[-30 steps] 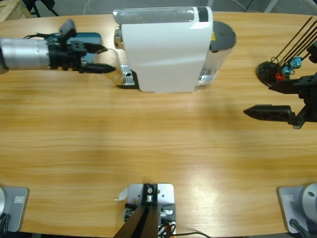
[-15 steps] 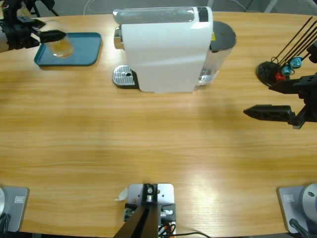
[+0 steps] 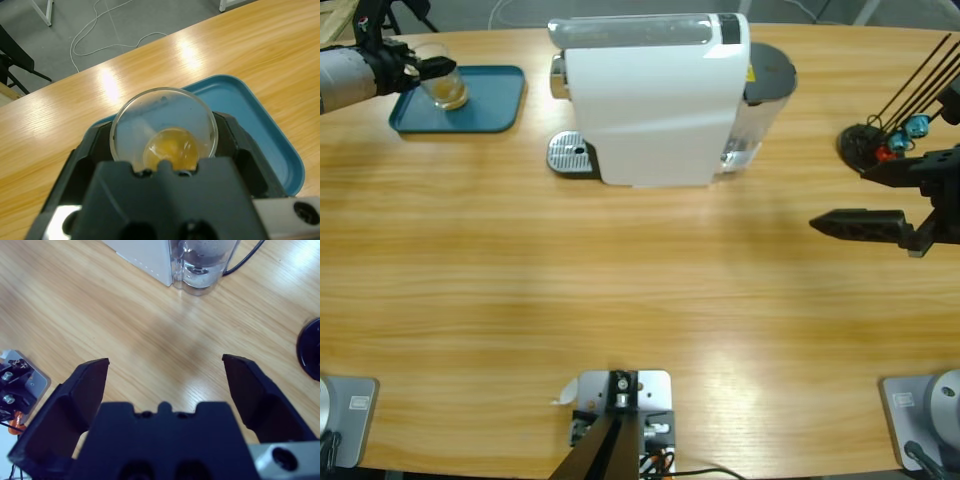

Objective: Pour coffee

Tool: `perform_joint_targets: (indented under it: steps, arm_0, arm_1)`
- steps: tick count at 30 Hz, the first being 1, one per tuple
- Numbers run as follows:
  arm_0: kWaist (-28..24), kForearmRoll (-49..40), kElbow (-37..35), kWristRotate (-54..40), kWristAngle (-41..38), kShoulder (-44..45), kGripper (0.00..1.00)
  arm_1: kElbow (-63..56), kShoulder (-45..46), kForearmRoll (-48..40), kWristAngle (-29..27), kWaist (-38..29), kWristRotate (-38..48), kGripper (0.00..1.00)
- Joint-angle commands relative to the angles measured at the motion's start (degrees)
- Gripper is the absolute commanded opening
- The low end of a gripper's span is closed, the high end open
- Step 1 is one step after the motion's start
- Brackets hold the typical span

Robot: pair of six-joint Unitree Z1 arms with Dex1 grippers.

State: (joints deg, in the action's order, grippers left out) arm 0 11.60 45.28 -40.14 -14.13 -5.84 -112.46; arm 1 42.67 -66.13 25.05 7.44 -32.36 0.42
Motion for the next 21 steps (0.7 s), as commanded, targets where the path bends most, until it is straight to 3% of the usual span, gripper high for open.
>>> perform_joint_targets:
  steps: [1,13,15,16,17,18,21]
  arm_0:
    - [0.04,1.44,-0.68,0.91,0.78,-3.43,0.000]
    - [0.11,6.21,1.43,1.08,-0.79,-5.05,0.000]
    - [-0.08,6.14,1.84,1.59,-1.35,-4.77,0.540]
    - [-0.15,6.17,2.36,1.75,-1.53,-4.40,0.665]
    - [-0.17,6.14,3.00,1.88,-1.63,-3.89,0.895]
    - [-0.17,6.21,3.56,1.96,-1.65,-3.52,0.977]
    - [-0.36,6.23,5.18,2.23,-1.84,-2.31,0.996]
  arm_1:
    - [-1.48,-1.70,-0.44,-0.41,0.37,0.11,1.000]
    - [-1.62,-0.59,-0.35,-0.50,0.37,0.11,1.000]
    - [-1.62,-0.51,-0.35,-0.50,0.37,0.11,1.000]
    - [-1.62,-0.52,-0.35,-0.50,0.37,0.11,1.000]
    - [-1.62,-0.49,-0.35,-0.50,0.37,0.11,1.000]
    - [-1.64,-0.49,-0.35,-0.50,0.37,0.11,1.000]
    - [-1.67,-0.42,-0.35,-0.50,0.37,0.11,1.000]
